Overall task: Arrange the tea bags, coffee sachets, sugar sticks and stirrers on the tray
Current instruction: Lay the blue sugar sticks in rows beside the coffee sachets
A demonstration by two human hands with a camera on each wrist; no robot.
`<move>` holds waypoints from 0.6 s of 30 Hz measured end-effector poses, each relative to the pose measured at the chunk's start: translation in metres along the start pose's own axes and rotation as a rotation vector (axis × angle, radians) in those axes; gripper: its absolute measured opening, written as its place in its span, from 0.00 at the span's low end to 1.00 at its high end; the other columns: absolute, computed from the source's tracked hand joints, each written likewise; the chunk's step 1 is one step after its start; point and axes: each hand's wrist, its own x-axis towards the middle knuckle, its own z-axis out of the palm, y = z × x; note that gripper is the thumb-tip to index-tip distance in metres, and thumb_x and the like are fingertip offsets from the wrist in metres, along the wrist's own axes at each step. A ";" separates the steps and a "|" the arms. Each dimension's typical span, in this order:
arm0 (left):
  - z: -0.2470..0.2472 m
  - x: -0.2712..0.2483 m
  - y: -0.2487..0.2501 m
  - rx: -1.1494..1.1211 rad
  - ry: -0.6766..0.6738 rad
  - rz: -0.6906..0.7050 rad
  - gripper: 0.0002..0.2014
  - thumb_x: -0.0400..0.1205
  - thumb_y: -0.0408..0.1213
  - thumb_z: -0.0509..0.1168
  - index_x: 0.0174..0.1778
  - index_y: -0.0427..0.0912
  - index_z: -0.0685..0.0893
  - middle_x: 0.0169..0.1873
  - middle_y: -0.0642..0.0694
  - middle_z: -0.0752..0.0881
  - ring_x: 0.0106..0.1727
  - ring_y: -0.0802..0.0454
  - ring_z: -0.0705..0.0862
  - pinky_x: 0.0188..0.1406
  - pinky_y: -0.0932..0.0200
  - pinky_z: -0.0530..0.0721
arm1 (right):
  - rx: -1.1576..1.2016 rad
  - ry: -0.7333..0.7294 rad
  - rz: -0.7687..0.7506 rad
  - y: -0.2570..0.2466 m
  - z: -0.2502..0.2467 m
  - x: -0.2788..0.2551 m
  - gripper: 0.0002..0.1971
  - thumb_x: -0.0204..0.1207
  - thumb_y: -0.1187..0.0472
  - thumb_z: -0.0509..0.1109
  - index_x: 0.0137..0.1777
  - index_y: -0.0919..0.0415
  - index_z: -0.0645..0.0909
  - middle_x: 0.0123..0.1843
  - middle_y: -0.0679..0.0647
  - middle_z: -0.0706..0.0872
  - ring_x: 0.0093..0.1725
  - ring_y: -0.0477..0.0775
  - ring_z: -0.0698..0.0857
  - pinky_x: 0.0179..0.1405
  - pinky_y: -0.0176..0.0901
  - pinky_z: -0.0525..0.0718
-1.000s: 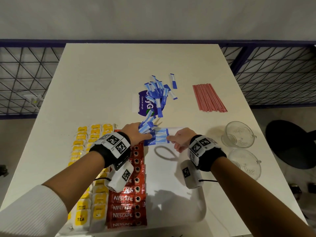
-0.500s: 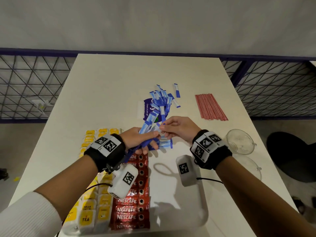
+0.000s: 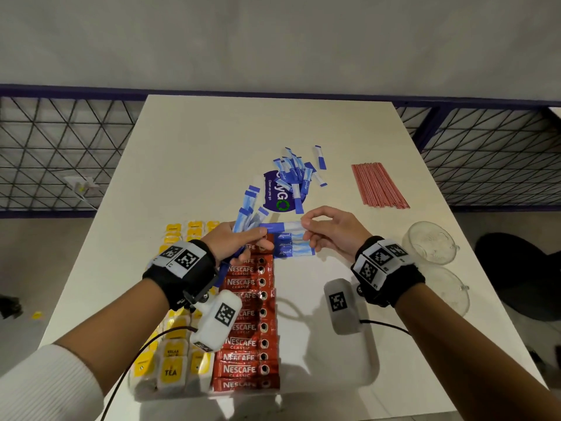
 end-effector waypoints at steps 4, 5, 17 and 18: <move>0.001 0.000 -0.001 -0.099 0.007 -0.030 0.16 0.83 0.47 0.61 0.49 0.37 0.85 0.31 0.50 0.91 0.12 0.59 0.66 0.12 0.69 0.67 | 0.068 0.029 -0.036 0.007 0.004 -0.005 0.05 0.74 0.73 0.68 0.40 0.65 0.81 0.32 0.61 0.83 0.24 0.47 0.82 0.30 0.34 0.83; 0.001 0.000 -0.001 -0.119 0.001 -0.030 0.15 0.83 0.46 0.61 0.50 0.37 0.84 0.30 0.51 0.91 0.12 0.59 0.66 0.12 0.69 0.67 | 0.082 0.035 -0.029 0.008 0.004 -0.005 0.06 0.74 0.75 0.68 0.39 0.66 0.81 0.33 0.60 0.83 0.25 0.46 0.83 0.32 0.32 0.84; 0.012 0.010 -0.015 0.231 0.031 -0.009 0.09 0.79 0.44 0.68 0.37 0.47 0.76 0.08 0.52 0.73 0.09 0.60 0.67 0.25 0.62 0.70 | 0.093 0.126 -0.004 0.032 -0.001 -0.013 0.09 0.72 0.78 0.69 0.45 0.65 0.81 0.26 0.54 0.85 0.23 0.44 0.85 0.31 0.29 0.85; 0.014 0.012 -0.016 0.236 0.022 -0.008 0.08 0.79 0.43 0.68 0.37 0.47 0.77 0.08 0.52 0.73 0.10 0.60 0.67 0.23 0.62 0.69 | 0.071 0.133 0.009 0.034 -0.003 -0.012 0.08 0.72 0.78 0.69 0.44 0.66 0.81 0.24 0.53 0.85 0.22 0.44 0.85 0.30 0.29 0.85</move>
